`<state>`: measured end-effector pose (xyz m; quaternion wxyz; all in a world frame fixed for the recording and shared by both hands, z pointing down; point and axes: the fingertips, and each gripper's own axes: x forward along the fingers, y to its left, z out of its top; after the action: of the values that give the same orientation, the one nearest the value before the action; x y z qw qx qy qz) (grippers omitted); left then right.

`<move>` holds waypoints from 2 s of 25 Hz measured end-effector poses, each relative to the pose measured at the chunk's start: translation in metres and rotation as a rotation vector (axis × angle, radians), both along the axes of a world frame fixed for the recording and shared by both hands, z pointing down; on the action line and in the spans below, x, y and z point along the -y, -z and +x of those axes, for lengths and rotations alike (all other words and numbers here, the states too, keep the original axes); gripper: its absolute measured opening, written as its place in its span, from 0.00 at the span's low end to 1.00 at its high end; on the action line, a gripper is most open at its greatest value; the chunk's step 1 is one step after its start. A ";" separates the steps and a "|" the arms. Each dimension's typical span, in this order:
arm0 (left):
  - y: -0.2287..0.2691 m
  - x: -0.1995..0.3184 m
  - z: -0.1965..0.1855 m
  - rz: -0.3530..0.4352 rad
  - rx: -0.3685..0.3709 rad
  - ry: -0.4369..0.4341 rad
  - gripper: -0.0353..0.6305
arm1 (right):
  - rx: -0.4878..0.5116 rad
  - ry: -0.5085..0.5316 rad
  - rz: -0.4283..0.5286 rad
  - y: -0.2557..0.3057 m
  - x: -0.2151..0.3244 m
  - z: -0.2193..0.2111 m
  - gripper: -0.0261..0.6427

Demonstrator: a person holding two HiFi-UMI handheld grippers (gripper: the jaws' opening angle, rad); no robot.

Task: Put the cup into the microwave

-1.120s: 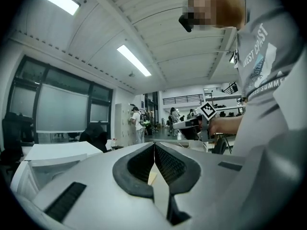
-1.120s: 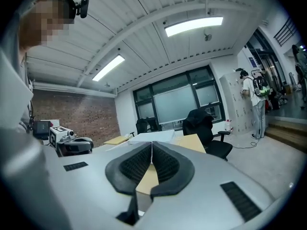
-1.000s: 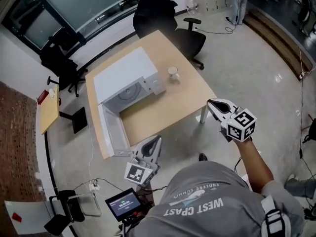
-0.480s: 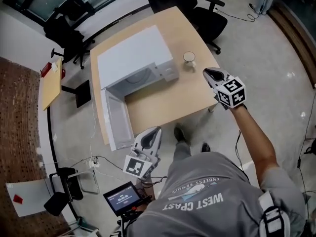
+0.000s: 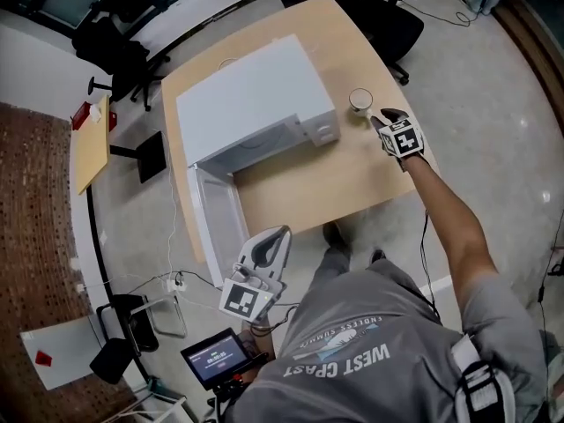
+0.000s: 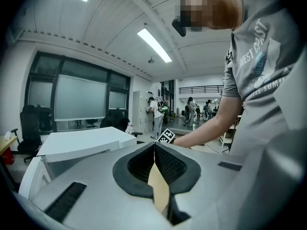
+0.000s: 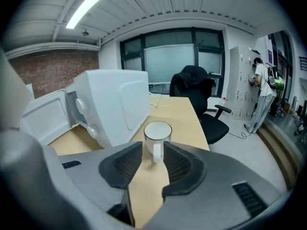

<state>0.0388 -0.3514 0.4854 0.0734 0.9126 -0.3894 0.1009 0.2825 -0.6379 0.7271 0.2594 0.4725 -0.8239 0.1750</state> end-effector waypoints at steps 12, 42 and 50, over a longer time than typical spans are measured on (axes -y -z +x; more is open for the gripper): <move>-0.030 0.037 -0.031 -0.087 0.032 0.009 0.09 | -0.114 0.017 -0.040 -0.089 0.048 -0.014 0.22; 0.023 -0.022 0.061 0.066 -0.003 -0.051 0.09 | 0.095 0.168 0.229 0.185 -0.172 0.018 0.14; 0.038 -0.048 0.088 0.119 0.009 -0.029 0.09 | 0.105 0.209 0.288 0.260 -0.235 0.048 0.14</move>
<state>0.1264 -0.3033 0.4470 0.0157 0.9204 -0.3818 0.0829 0.3301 -0.4030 0.4667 0.1625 0.4068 -0.8975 0.0517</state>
